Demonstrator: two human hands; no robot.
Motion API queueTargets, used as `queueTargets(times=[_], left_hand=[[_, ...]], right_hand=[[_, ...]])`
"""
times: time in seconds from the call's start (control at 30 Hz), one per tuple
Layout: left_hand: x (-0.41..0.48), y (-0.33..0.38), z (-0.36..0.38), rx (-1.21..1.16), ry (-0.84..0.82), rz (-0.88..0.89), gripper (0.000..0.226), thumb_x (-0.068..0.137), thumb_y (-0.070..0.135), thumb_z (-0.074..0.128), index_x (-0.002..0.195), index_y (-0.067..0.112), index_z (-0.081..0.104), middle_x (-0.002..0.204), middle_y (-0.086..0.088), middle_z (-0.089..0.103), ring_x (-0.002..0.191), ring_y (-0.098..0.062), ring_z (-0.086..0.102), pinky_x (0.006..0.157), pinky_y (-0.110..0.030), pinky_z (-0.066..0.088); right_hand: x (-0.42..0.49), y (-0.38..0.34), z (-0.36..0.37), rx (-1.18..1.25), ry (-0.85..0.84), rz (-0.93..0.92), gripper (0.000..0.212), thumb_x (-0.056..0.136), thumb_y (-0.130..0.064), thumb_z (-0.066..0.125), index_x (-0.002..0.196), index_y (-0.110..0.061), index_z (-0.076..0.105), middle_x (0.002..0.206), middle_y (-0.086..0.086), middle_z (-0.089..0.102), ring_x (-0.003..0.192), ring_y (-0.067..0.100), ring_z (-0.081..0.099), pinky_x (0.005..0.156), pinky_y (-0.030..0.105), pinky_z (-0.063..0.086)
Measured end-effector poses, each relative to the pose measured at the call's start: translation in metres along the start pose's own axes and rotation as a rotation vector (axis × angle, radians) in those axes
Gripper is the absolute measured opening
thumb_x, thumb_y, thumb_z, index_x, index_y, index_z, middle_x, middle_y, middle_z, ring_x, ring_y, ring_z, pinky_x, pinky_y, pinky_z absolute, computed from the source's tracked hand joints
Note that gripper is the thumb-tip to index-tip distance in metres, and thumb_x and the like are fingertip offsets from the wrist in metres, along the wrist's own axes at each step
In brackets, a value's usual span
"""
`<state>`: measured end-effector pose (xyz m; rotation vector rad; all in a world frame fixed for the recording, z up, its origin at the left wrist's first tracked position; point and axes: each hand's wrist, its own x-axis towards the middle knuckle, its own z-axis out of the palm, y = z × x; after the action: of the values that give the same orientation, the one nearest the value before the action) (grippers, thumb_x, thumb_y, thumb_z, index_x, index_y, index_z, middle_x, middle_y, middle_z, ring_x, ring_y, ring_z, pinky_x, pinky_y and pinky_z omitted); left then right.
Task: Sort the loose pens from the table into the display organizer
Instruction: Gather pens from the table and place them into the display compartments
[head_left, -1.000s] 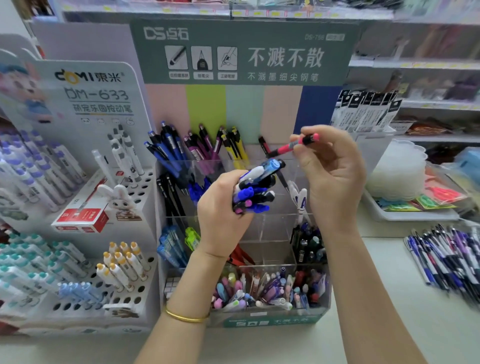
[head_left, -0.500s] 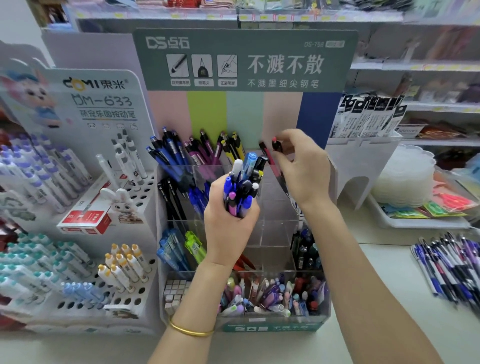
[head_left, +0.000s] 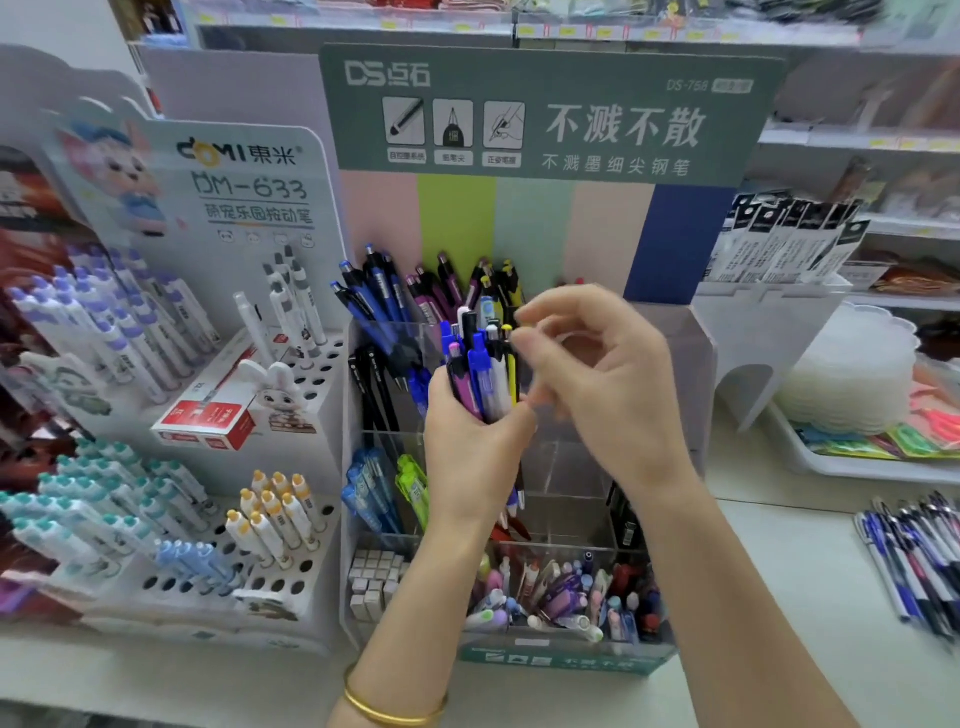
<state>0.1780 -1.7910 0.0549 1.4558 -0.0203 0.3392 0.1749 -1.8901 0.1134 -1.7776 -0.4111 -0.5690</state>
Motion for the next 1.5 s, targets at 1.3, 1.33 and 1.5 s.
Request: queueTargets(times=[1.3,1.33,1.5], left_hand=[[-0.021,-0.003,-0.037,-0.623,0.001,-0.427,0.051,0.080,0.031,0.067,0.118,-0.001,0.053,0.073,-0.006,0.063,0.058,-0.016,0.057,0.049,-0.028,0.050],[-0.022,-0.004,-0.038,-0.604,-0.003,-0.415,0.055,0.079,0.032,0.066,0.119,-0.004,0.054,0.074,-0.007,0.063,0.059,-0.016,0.057,0.049,-0.028,0.050],[-0.022,-0.005,-0.039,-0.600,-0.032,-0.411,0.058,0.075,0.033,0.067,0.118,-0.005,0.058,0.076,-0.007,0.064,0.058,-0.014,0.056,0.048,-0.026,0.049]], right_hand=[[0.002,0.011,0.047,0.080,-0.303,0.571,0.009,0.090,-0.004,0.058,0.097,-0.005,0.051,0.060,0.003,0.057,0.042,0.012,0.056,0.040,0.024,0.044],[0.000,0.013,0.047,0.100,-0.290,0.586,0.011,0.090,-0.005,0.058,0.099,-0.005,0.051,0.062,0.003,0.057,0.043,0.012,0.056,0.040,0.025,0.044],[-0.005,0.012,0.042,0.247,-0.272,0.614,0.013,0.092,-0.005,0.059,0.103,-0.003,0.052,0.059,-0.002,0.058,0.047,0.014,0.056,0.046,0.033,0.048]])
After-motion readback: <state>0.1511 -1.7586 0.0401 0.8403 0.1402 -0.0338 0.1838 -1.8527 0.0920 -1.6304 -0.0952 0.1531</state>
